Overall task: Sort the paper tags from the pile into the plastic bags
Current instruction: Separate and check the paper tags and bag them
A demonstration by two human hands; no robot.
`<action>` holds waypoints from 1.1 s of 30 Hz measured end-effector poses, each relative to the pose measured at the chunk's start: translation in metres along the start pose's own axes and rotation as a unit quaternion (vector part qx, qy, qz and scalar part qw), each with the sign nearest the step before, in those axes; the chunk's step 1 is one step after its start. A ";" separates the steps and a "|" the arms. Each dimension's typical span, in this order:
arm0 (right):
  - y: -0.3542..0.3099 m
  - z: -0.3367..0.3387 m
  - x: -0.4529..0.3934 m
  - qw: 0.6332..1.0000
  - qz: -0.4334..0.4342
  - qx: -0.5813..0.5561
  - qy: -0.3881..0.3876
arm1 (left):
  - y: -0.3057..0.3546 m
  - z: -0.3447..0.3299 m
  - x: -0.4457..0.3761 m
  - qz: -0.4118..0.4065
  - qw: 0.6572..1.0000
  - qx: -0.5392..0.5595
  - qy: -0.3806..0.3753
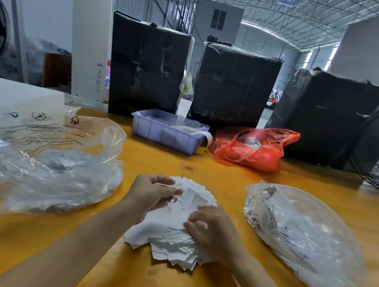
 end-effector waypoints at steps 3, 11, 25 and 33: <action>-0.001 0.009 0.001 0.999 -0.015 -0.030 0.022 | -0.001 0.001 0.000 0.009 1.000 0.011 -0.004; 0.029 0.033 0.000 0.966 -0.162 -0.160 0.118 | 0.002 -0.004 0.000 0.019 0.997 0.070 -0.017; 0.033 0.017 0.003 0.673 -0.402 -0.618 0.060 | 0.001 -0.014 0.012 0.028 0.998 -0.006 -0.047; 0.039 0.013 0.009 0.716 -0.450 -0.532 0.055 | -0.004 -0.012 0.015 0.057 0.998 -0.018 -0.033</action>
Point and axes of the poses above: each hand's wrist, its own x-axis away from the middle knuckle, its own z-axis out of the back of the hand, y = z × x, the point moved 8 cm from there along -x, towards the middle knuckle, and after that the axes turned 12 degrees about y, right-handed, at the moved point
